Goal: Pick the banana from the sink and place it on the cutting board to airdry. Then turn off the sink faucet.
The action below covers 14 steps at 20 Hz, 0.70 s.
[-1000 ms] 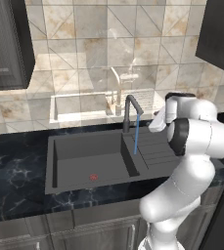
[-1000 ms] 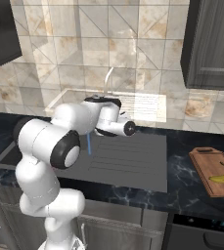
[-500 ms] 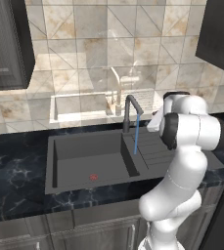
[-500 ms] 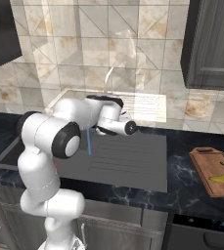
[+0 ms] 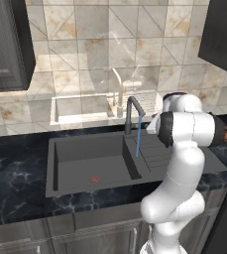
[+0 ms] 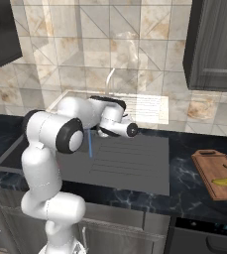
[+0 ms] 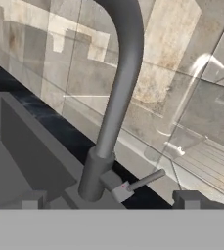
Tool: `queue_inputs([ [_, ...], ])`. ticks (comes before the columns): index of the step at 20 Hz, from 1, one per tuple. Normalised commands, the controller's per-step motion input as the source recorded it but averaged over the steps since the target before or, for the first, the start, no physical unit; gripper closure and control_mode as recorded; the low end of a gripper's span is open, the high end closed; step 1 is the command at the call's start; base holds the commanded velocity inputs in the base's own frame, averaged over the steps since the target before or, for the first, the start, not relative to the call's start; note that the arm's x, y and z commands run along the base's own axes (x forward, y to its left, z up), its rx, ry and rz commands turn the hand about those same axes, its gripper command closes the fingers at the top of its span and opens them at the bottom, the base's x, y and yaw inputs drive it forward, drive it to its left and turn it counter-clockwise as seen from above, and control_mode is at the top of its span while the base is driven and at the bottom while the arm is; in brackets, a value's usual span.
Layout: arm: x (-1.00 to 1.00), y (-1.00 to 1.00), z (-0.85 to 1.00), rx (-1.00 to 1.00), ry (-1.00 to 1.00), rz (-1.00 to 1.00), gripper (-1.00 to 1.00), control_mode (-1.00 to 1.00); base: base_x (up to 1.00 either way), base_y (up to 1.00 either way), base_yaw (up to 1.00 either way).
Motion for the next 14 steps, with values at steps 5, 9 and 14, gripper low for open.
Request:
queue_inputs([
  [5,0.21,0.04,-0.15,0.00,0.00,0.00,-1.00,-1.00,0.00,0.00,0.00],
  [9,0.27,0.04,-0.16,0.00,0.01,0.00,-1.00,-1.00,0.00,0.00,0.00],
  [14,0.33,0.01,-0.13,0.00,0.02,0.00,-1.00,-1.00,0.00,0.00,0.00],
])
